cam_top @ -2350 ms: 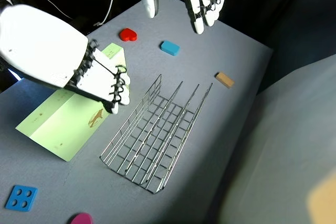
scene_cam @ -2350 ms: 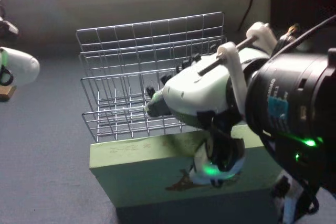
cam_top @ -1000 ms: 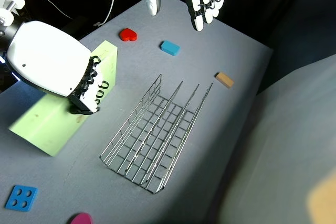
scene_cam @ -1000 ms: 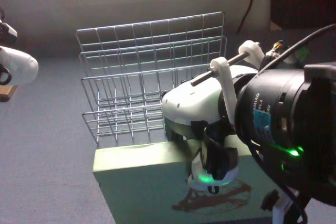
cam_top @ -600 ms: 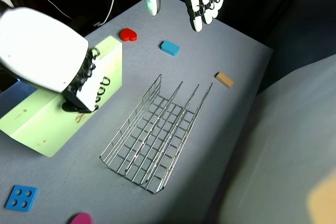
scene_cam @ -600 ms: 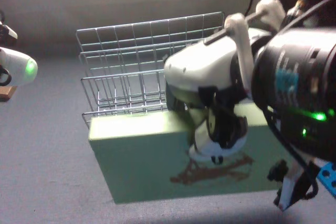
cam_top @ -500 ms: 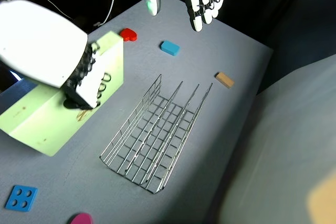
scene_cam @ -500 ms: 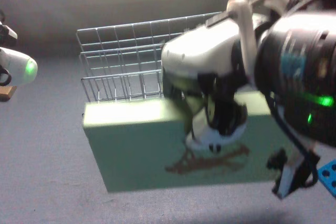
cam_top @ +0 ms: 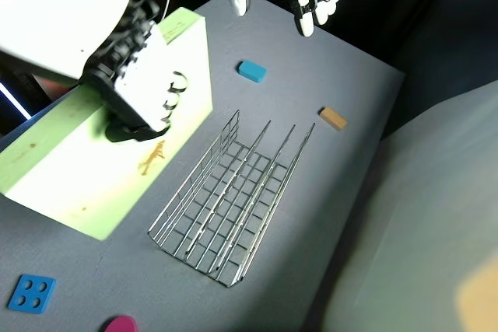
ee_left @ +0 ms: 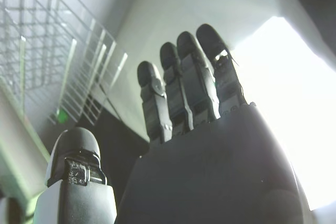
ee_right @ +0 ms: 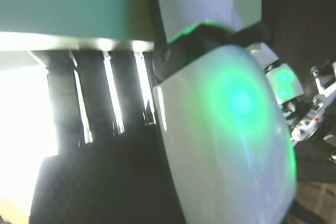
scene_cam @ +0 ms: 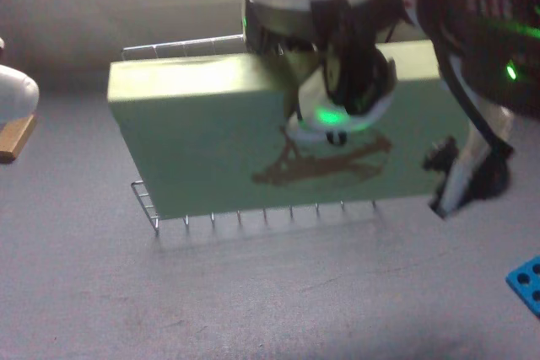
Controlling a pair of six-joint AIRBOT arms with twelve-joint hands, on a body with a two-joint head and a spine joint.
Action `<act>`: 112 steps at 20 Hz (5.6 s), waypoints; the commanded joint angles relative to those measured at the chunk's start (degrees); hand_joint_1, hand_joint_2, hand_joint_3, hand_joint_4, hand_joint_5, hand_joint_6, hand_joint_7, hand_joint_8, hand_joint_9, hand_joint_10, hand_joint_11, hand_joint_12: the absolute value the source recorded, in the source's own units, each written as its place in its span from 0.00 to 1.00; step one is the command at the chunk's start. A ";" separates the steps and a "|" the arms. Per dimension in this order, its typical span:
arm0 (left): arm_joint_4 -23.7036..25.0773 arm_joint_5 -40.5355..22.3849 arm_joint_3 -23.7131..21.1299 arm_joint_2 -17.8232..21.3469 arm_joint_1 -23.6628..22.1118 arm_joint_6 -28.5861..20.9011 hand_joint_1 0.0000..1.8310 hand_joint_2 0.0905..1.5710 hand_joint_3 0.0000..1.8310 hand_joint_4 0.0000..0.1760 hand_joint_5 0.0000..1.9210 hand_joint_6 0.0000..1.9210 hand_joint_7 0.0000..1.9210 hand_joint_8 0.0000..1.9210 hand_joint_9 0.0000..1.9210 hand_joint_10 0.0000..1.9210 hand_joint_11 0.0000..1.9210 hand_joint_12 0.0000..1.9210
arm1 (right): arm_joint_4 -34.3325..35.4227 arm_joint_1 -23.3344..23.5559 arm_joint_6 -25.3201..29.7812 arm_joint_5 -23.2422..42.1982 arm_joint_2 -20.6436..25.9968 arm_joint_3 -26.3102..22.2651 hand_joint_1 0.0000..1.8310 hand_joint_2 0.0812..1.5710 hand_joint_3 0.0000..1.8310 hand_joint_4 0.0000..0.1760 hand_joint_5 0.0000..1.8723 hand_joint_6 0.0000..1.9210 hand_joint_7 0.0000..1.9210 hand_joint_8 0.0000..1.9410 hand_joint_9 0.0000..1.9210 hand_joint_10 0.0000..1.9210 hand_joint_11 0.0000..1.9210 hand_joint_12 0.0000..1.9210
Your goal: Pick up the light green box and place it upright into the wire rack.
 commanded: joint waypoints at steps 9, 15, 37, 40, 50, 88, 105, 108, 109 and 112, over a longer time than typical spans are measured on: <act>4.15 -3.00 -0.02 0.09 -0.89 0.18 0.08 0.75 0.00 0.48 0.21 0.00 0.20 0.00 0.17 0.00 0.00 0.41 | -8.25 0.89 -0.78 5.15 -4.57 6.20 0.67 0.70 0.00 0.00 0.51 0.47 0.50 0.62 0.42 0.65 0.35 0.81; 4.12 -2.88 -0.07 0.11 -0.88 0.18 0.08 0.75 0.00 0.47 0.21 0.00 0.20 0.00 0.17 0.00 0.00 0.41 | -11.78 -1.49 -0.66 7.59 -6.37 7.89 0.67 0.71 0.00 0.00 0.51 0.47 0.50 0.62 0.41 0.65 0.35 0.81; 3.81 -2.62 -0.18 0.41 -0.43 0.31 0.08 0.75 0.00 0.48 0.19 0.00 0.18 0.00 0.15 0.00 0.00 0.37 | -15.62 -7.69 4.36 9.28 -12.27 14.64 0.68 0.71 0.00 0.00 0.47 0.50 0.52 0.62 0.43 0.64 0.35 0.82; 3.81 -2.62 -0.16 0.41 -0.43 0.31 0.08 0.75 0.00 0.48 0.19 0.00 0.18 0.00 0.15 0.00 0.00 0.37 | -14.59 -8.56 4.37 9.38 -12.93 16.03 0.68 0.71 0.00 0.00 0.48 0.50 0.52 0.62 0.43 0.64 0.35 0.82; 2.27 -3.25 -1.07 0.39 -0.72 0.31 0.08 0.75 0.00 0.48 0.19 0.00 0.17 0.00 0.15 0.00 0.00 0.36 | -12.36 -11.79 3.97 10.01 -15.86 21.31 0.74 0.73 0.00 0.00 0.44 0.52 0.48 0.61 0.39 0.77 0.35 0.83; -0.36 -5.95 -6.71 -0.41 -4.05 0.33 0.08 0.74 0.00 0.47 0.20 0.00 0.18 0.00 0.14 0.00 0.00 0.34 | -13.06 -13.21 2.24 10.40 -14.49 20.58 0.51 0.62 0.00 0.00 0.29 0.00 0.36 0.00 0.26 0.18 0.10 0.69; -1.64 -5.40 -8.15 -0.39 -4.20 0.33 0.15 0.77 0.00 0.10 0.36 0.01 0.41 0.03 0.36 0.06 0.12 0.58 | -12.99 -1.93 -1.03 7.10 16.54 -10.99 0.35 0.70 0.00 0.00 0.31 0.33 0.27 0.41 0.18 0.74 0.20 0.95; -1.64 -5.38 -8.28 -0.40 -4.51 0.33 0.25 0.78 0.00 0.00 0.38 0.59 0.43 0.64 0.40 0.80 0.40 0.88 | -12.99 -3.17 1.18 6.34 21.35 -13.91 0.34 0.74 0.00 0.00 0.31 0.95 0.32 0.94 0.42 0.99 0.52 1.00; -1.64 -5.19 -8.32 -0.40 -4.51 0.33 0.29 0.79 0.00 0.00 0.34 0.87 0.42 0.88 0.45 0.96 0.49 0.98 | -13.00 -3.59 2.30 6.20 22.91 -14.93 0.35 0.74 0.00 0.00 0.34 0.99 0.37 0.99 0.49 1.00 0.61 1.00; -1.64 -5.19 -8.35 -0.39 -4.52 0.33 0.36 0.80 0.00 0.00 0.58 1.00 0.61 1.00 0.65 1.00 0.70 1.00 | -17.72 -6.95 9.24 6.22 27.61 -18.76 0.34 0.80 0.01 0.00 0.48 1.00 0.51 1.00 0.62 1.00 0.77 1.00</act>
